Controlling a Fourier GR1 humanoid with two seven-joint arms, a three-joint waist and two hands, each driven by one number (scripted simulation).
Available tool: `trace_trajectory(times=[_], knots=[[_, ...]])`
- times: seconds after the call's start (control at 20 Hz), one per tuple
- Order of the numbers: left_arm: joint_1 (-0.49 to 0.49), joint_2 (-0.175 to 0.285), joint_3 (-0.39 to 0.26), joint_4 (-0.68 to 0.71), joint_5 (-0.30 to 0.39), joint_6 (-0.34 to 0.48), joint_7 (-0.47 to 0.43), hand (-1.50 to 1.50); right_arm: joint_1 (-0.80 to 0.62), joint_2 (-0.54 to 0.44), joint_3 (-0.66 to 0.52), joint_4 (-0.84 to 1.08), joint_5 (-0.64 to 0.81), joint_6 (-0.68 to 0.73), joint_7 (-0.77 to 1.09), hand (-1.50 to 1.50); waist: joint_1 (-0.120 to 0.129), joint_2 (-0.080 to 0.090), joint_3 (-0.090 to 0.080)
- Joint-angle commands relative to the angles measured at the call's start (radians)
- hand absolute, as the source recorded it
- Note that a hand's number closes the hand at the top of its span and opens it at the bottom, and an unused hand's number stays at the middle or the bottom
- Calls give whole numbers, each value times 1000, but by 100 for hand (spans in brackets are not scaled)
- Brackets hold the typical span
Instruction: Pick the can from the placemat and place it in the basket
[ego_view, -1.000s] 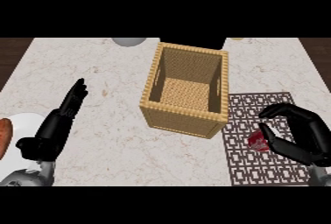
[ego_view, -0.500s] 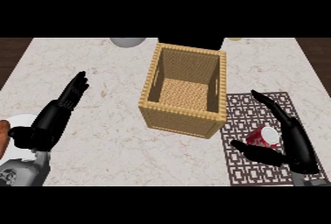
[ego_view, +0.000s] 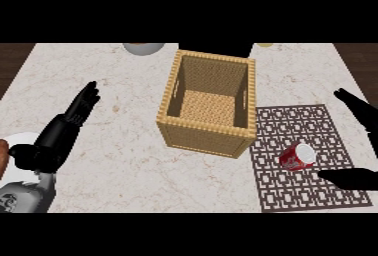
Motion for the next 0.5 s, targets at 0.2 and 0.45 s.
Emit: trace_trajectory(times=[0.2, 0.45], knots=[[-30, 21, 44, -2, 35, -39, 29, 0, 17, -218, -88, -279, -314, 402, 351, -150, -4, 2, 5], [1, 13, 57, -8, 21, -65, 3, 0, 15, -263, -294, -412, -550, 494, 509, -150, 5, 4, 7]])
